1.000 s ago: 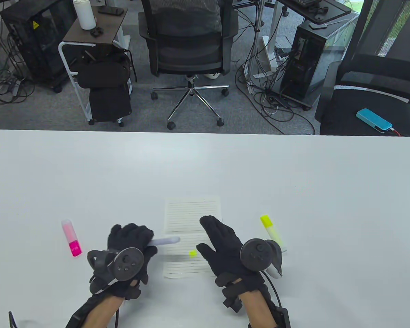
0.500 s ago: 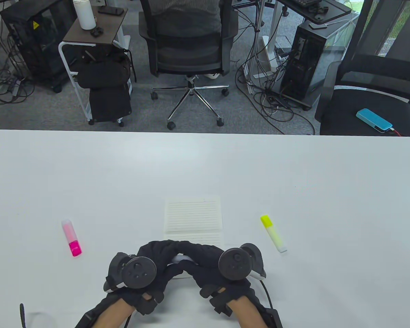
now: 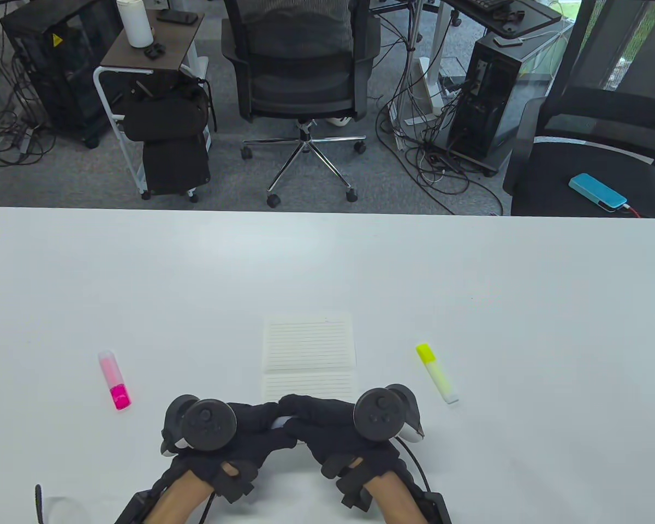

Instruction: Apply highlighter ink on paper

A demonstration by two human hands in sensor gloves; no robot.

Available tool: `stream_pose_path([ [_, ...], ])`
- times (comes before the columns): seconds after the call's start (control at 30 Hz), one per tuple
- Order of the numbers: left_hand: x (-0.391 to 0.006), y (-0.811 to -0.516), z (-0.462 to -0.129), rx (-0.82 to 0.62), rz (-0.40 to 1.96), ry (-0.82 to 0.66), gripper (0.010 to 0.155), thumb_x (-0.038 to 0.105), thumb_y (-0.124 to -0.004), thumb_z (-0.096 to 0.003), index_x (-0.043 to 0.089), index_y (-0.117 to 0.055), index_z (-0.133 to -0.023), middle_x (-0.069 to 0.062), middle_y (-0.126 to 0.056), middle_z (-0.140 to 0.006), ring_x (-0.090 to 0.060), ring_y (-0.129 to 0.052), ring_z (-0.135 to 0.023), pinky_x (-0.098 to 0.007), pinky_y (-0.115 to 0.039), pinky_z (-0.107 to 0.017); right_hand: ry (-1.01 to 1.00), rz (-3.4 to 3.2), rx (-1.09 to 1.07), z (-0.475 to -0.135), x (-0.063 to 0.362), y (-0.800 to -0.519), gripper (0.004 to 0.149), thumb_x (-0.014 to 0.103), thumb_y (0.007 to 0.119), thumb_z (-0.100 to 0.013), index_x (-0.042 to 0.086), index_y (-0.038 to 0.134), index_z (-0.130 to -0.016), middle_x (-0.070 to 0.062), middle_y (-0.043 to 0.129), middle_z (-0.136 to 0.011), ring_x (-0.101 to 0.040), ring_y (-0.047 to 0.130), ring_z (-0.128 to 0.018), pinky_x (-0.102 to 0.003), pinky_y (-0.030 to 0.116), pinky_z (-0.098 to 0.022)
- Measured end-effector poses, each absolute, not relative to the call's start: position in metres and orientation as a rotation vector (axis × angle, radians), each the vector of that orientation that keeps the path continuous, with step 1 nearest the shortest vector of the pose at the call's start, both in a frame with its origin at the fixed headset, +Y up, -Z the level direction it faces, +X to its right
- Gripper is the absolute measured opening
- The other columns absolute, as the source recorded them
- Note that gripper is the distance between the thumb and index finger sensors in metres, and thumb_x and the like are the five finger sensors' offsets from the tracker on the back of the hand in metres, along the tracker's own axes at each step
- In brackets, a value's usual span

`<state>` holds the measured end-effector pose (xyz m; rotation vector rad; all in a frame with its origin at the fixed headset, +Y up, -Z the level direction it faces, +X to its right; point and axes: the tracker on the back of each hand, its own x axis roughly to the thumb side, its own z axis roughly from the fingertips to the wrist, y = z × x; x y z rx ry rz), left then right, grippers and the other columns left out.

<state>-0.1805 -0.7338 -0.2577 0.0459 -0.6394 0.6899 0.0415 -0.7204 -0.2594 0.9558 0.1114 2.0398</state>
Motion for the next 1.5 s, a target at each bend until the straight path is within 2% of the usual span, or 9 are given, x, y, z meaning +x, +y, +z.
stream_pose_path([
  [0.4,-0.183,-0.738,-0.259,0.018,0.708,-0.561,0.06,0.079,-0.082,-0.0295,0.023,-0.102,-0.037,0.022,-0.098,-0.001,0.006,-0.086,0.018,-0.032,-0.1,-0.007,0.011,2.106,1.032,-0.256,0.043,-0.71,0.042,0.031,0.078,-0.061,0.02,0.074,-0.101,-0.018,0.092,-0.073,-0.029,0.087,-0.039,-0.057,0.073,-0.061],
  [0.47,-0.186,-0.738,-0.26,0.112,0.739,-0.563,0.06,0.079,-0.085,-0.0271,0.023,-0.104,-0.038,0.02,-0.099,-0.002,0.005,-0.086,0.017,-0.032,-0.1,-0.009,0.008,2.09,1.017,-0.255,0.043,-0.71,0.042,0.032,0.078,-0.062,0.019,0.074,-0.101,-0.018,0.092,-0.074,-0.029,0.087,-0.039,-0.057,0.072,-0.061],
  [0.57,-0.193,-0.737,-0.263,0.11,0.666,-0.543,0.068,0.081,-0.078,-0.0301,0.021,-0.1,-0.052,0.016,-0.102,-0.016,0.003,-0.091,0.006,-0.036,-0.099,-0.021,-0.008,2.083,0.965,-0.258,0.047,-0.712,0.043,0.032,0.078,-0.063,0.016,0.072,-0.102,-0.018,0.092,-0.072,-0.029,0.088,-0.038,-0.057,0.073,-0.06],
  [0.7,-0.217,-0.74,-0.271,0.069,0.502,-0.413,0.091,0.089,-0.055,-0.0322,0.021,-0.081,-0.085,0.008,-0.098,-0.054,-0.008,-0.097,-0.027,-0.049,-0.087,-0.049,-0.059,2.132,0.804,-0.265,0.069,-0.713,0.043,0.033,0.077,-0.064,0.015,0.071,-0.103,-0.017,0.091,-0.072,-0.029,0.088,-0.039,-0.057,0.073,-0.06],
  [0.77,-0.231,-0.741,-0.274,0.09,0.49,-0.309,0.086,0.082,-0.054,-0.0378,0.018,-0.072,-0.093,0.002,-0.092,-0.066,-0.014,-0.094,-0.04,-0.055,-0.079,-0.056,-0.079,2.159,0.736,-0.269,0.081,-0.713,0.043,0.033,0.077,-0.064,0.015,0.07,-0.103,-0.017,0.091,-0.073,-0.029,0.088,-0.04,-0.057,0.073,-0.059],
  [0.83,-0.241,-0.743,-0.276,0.052,0.442,-0.176,0.069,0.062,-0.062,-0.0465,0.017,-0.064,-0.099,-0.004,-0.084,-0.077,-0.021,-0.09,-0.052,-0.06,-0.07,-0.061,-0.092,2.158,0.697,-0.272,0.091,-0.713,0.044,0.033,0.076,-0.065,0.015,0.07,-0.104,-0.017,0.091,-0.073,-0.029,0.089,-0.04,-0.057,0.073,-0.059],
  [0.97,-0.254,-0.747,-0.282,-0.035,0.188,0.024,0.061,0.047,-0.068,-0.048,0.022,-0.062,-0.103,-0.006,-0.073,-0.091,-0.027,-0.084,-0.07,-0.062,-0.061,-0.067,-0.082,2.138,0.64,-0.276,0.102,-0.713,0.044,0.034,0.076,-0.065,0.015,0.069,-0.104,-0.016,0.091,-0.074,-0.029,0.089,-0.041,-0.058,0.072,-0.06],
  [1.13,-0.263,-0.752,-0.287,-0.083,0.163,0.164,0.058,0.04,-0.078,-0.0454,0.026,-0.069,-0.101,-0.004,-0.073,-0.096,-0.033,-0.081,-0.081,-0.064,-0.055,-0.07,-0.043,2.169,0.6,-0.278,0.107,-0.715,0.045,0.033,0.076,-0.065,0.015,0.069,-0.105,-0.017,0.09,-0.075,-0.029,0.089,-0.043,-0.058,0.072,-0.06],
  [1.5,-0.261,-0.762,-0.294,-0.149,0.081,0.208,0.059,0.034,-0.085,-0.043,0.026,-0.072,-0.1,-0.003,-0.075,-0.098,-0.034,-0.079,-0.087,-0.063,-0.054,-0.071,0.113,2.283,0.498,-0.283,0.111,-0.725,0.047,0.029,0.076,-0.064,0.018,0.064,-0.109,-0.019,0.085,-0.085,-0.033,0.089,-0.052,-0.06,0.069,-0.062],
])
